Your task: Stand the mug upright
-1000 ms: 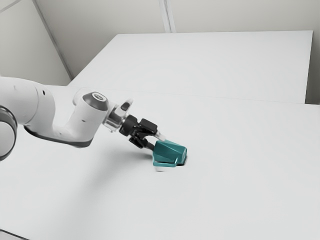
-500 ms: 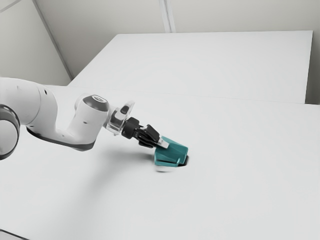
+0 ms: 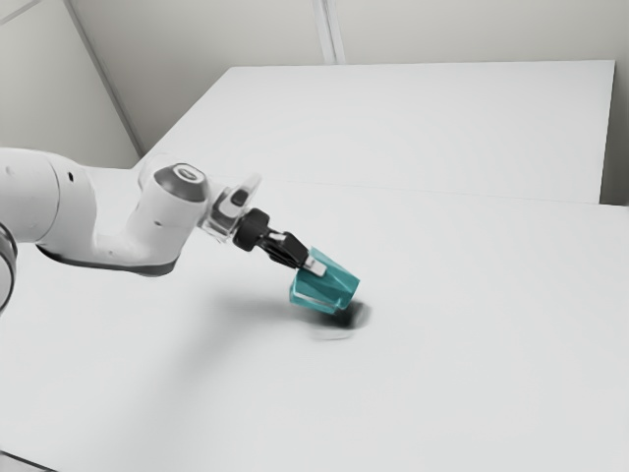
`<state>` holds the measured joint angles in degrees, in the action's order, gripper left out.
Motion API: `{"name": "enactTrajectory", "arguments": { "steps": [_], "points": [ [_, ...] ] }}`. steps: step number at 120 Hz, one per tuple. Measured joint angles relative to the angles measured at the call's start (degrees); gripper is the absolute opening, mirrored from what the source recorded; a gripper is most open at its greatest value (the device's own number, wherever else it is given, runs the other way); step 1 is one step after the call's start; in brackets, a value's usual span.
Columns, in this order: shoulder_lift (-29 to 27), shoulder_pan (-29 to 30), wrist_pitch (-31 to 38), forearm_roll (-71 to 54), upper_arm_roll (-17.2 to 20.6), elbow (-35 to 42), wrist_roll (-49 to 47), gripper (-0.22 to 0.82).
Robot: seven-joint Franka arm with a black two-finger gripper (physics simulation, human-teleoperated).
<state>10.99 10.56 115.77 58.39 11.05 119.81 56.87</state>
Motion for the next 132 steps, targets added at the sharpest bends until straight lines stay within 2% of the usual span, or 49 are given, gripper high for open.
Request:
{"name": "enactTrajectory", "arguments": {
  "steps": [17, 30, 57, 79, 125, 132],
  "points": [
    [-3.98, -0.13, 3.19, -17.20, 0.90, -0.62, -3.69, -0.17],
    [-5.01, -0.07, 5.29, -30.57, 1.15, -1.11, -8.29, -0.17],
    [-6.11, 0.15, 8.79, -47.74, 2.70, -0.16, -18.28, -0.18],
    [-6.56, -0.25, 10.83, -52.39, 3.64, 2.69, -24.86, -0.18],
    [-7.20, -0.10, 13.29, -53.84, 4.14, 5.97, -33.86, -0.18],
    [-7.22, -0.09, 13.51, -53.73, 4.15, 6.35, -34.71, -0.07]
  ]
}}
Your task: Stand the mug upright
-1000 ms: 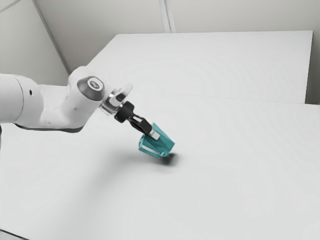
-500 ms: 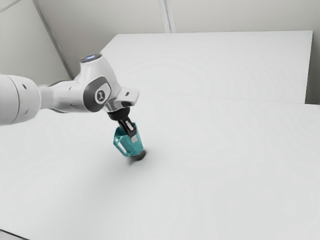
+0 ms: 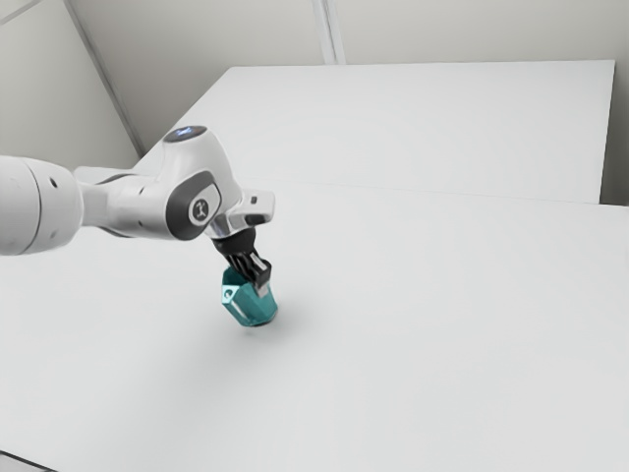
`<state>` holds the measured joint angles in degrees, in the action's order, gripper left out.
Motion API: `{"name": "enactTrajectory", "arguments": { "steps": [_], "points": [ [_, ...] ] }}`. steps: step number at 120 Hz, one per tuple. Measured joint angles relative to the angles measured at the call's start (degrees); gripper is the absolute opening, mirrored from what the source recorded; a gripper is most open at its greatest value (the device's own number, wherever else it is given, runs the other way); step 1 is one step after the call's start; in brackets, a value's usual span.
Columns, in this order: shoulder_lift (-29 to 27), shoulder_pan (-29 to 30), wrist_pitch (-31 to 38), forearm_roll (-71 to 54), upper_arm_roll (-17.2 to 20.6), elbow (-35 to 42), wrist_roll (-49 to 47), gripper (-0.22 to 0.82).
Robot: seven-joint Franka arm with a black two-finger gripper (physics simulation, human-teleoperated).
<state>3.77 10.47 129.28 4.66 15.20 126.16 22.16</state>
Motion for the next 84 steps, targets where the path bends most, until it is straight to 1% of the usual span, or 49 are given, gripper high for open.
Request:
{"name": "enactTrajectory", "arguments": {
  "steps": [17, 25, 33, 44, 51, 60, 75, 84],
  "points": [
    [-0.16, 0.25, 0.31, 0.18, 0.30, 0.23, -1.69, 0.23],
    [-0.30, 0.25, 0.39, 0.22, 0.66, 0.20, -2.36, 0.33],
    [-1.30, 0.29, 0.34, 0.24, 1.10, 0.16, -2.96, 0.41],
    [-3.97, 0.30, -0.57, 0.24, 1.71, -0.85, -3.67, 0.48],
    [-5.17, 0.17, -2.02, -0.42, 1.98, -3.27, -4.07, 0.51],
    [-5.36, -0.41, -3.98, -0.87, 1.90, -6.92, -4.54, 0.54],
    [-2.92, -1.34, -11.41, -1.55, 1.60, -19.58, -6.84, 0.57],
    [0.92, -1.81, -17.70, -3.20, 1.61, -31.33, -8.65, 0.58]
  ]
}}
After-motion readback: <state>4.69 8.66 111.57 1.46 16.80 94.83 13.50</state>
